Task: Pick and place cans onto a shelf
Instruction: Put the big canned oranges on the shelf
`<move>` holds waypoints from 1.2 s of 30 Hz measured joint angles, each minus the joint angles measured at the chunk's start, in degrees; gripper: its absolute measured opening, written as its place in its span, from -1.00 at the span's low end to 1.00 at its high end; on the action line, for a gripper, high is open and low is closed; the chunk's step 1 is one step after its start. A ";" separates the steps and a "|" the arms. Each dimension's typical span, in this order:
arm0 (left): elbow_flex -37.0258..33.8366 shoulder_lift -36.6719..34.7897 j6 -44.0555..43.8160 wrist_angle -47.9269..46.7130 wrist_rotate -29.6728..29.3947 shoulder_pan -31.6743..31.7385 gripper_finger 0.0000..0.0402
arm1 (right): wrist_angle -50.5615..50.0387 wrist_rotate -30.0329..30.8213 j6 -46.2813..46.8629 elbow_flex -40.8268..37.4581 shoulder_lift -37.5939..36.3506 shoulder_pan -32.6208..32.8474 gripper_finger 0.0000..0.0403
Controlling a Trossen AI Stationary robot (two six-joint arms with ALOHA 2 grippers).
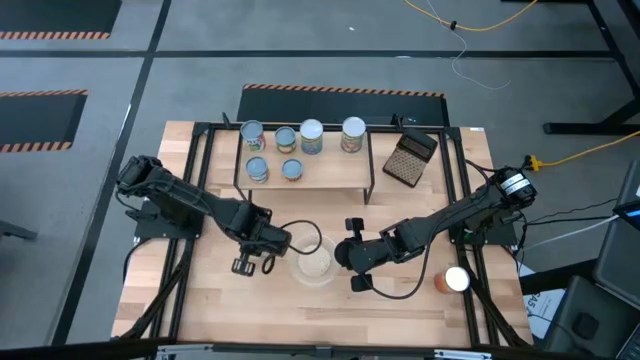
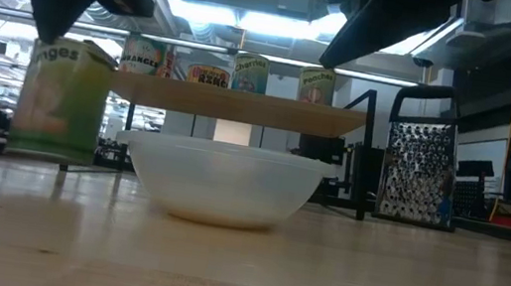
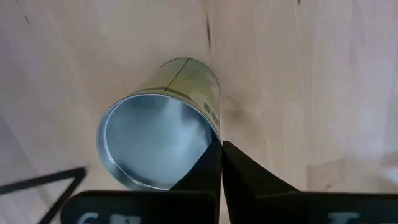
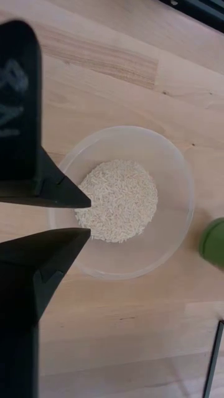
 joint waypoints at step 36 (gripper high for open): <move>26.62 -0.06 29.24 -0.46 -13.39 21.22 -1.00 | 0.00 0.07 -0.91 0.00 0.00 -0.02 -0.67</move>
